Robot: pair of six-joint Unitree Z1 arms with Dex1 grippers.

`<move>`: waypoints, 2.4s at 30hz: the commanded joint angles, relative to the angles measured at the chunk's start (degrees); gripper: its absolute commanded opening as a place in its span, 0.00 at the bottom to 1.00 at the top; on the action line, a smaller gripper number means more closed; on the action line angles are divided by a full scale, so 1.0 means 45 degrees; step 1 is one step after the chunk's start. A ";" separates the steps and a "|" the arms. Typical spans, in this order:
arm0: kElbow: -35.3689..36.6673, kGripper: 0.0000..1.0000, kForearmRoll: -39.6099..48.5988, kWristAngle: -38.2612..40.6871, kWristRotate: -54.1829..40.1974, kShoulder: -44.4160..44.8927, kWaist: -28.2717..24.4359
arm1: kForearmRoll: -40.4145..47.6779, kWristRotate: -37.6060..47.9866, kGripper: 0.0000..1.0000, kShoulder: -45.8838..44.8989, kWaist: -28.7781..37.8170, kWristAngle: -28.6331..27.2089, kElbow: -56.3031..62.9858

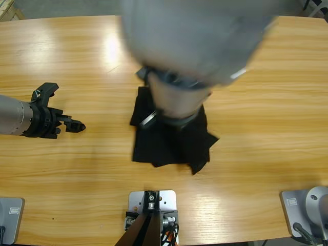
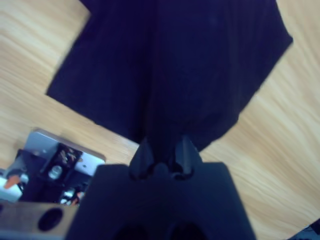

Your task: Fold clothes

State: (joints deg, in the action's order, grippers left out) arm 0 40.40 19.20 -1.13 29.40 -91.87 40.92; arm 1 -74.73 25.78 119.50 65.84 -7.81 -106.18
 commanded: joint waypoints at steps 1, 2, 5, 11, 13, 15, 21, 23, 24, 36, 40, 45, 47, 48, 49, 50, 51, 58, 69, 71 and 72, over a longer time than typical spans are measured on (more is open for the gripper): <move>-0.0790 0.83 0.0109 0.0017 0.0177 0.0431 0.0106 | 0.0571 0.0052 0.00 0.1702 -0.0010 0.0465 -0.0216; -0.0818 0.83 0.0109 0.0017 0.0170 0.0450 0.0106 | 0.0563 0.0064 0.00 0.1726 -0.0186 0.0465 -0.0255; -0.0861 0.83 0.0109 0.0017 0.0166 0.0493 0.0114 | 0.0371 0.0130 0.00 0.1659 -0.0998 0.0415 -0.0607; -0.0958 0.83 0.0089 0.0017 0.0166 0.0388 0.0220 | -0.0281 0.0079 0.00 0.1343 -0.2280 0.0133 -0.1919; -0.0997 0.83 0.0069 0.0021 0.0166 0.0321 0.0243 | -0.0469 0.0052 0.00 0.1601 -0.2307 0.0329 -0.2372; -0.1029 0.84 0.0069 0.0017 0.0166 0.0337 0.0251 | -0.0597 0.0064 0.00 0.1886 -0.2307 0.0633 -0.2607; -0.1087 0.84 0.0027 0.0017 0.0166 0.0286 0.0263 | -0.0582 0.0071 0.00 0.2241 -0.2248 0.1520 -0.3103; -0.1083 0.84 0.0011 0.0017 0.0166 0.0282 0.0263 | -0.0582 0.0071 0.00 0.2425 -0.2248 0.1751 -0.3111; -0.1087 0.84 0.0011 0.0017 0.0166 0.0278 0.0263 | -0.0578 0.0071 0.00 0.2491 -0.2248 0.1844 -0.3126; -0.1165 0.84 -0.0028 0.0021 0.0166 0.0063 0.0321 | -0.0015 -0.0011 0.93 0.2585 -0.2131 0.3801 -0.4236; -0.1251 0.85 -0.0028 0.0017 0.0166 0.0005 0.0364 | 0.0391 -0.0233 0.82 0.2413 -0.2131 0.4672 -0.4314; -0.0954 0.84 -0.0360 0.0017 0.0146 0.0310 0.0470 | 0.0617 -0.0647 0.23 0.0437 -0.2260 0.4434 -0.3630; -0.0236 0.83 -0.0360 0.0033 0.0181 0.0743 0.0727 | 0.0633 -0.0702 0.00 -0.0575 -0.2416 0.3465 -0.2837; 0.0210 0.82 -0.0360 0.0154 0.0283 0.0942 0.0880 | 0.0781 -0.0854 0.00 -0.1067 -0.2577 0.3235 -0.2228; 0.0686 0.77 -0.0360 0.0591 0.0384 0.1032 0.0962 | 0.1106 -0.1050 0.00 -0.1555 -0.2850 0.3215 -0.1443; 0.1217 0.70 -0.0341 0.1119 0.0517 0.0958 0.1071 | 0.1567 -0.1159 0.00 -0.2083 -0.3205 0.3251 -0.0505; 0.1784 0.61 -0.0243 0.1361 0.0713 0.0767 0.1329 | 0.2121 -0.1311 0.00 -0.2657 -0.3666 0.3395 0.0487; 0.4909 0.00 0.0109 0.2107 0.2154 -0.1222 0.3087 | 0.7461 -0.2761 0.00 -0.5001 -0.7909 0.7005 0.7843; 0.6292 0.00 0.0206 0.2302 0.1838 -0.3663 0.3251 | 1.3785 -0.2624 0.00 -0.4071 -0.9022 1.0567 1.1366; 0.6483 0.00 0.0152 0.2322 0.1830 -0.3960 0.3251 | 1.3891 -0.2624 0.00 -0.3720 -0.9135 1.0907 1.1061; 0.6600 0.00 0.0144 0.2326 0.1826 -0.4116 0.3251 | 1.3895 -0.2624 0.00 -0.3489 -0.9174 1.1028 1.0944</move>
State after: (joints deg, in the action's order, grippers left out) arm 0 67.94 20.21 8.89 37.96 -103.68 54.89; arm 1 -16.20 14.24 99.08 26.89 36.35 -56.49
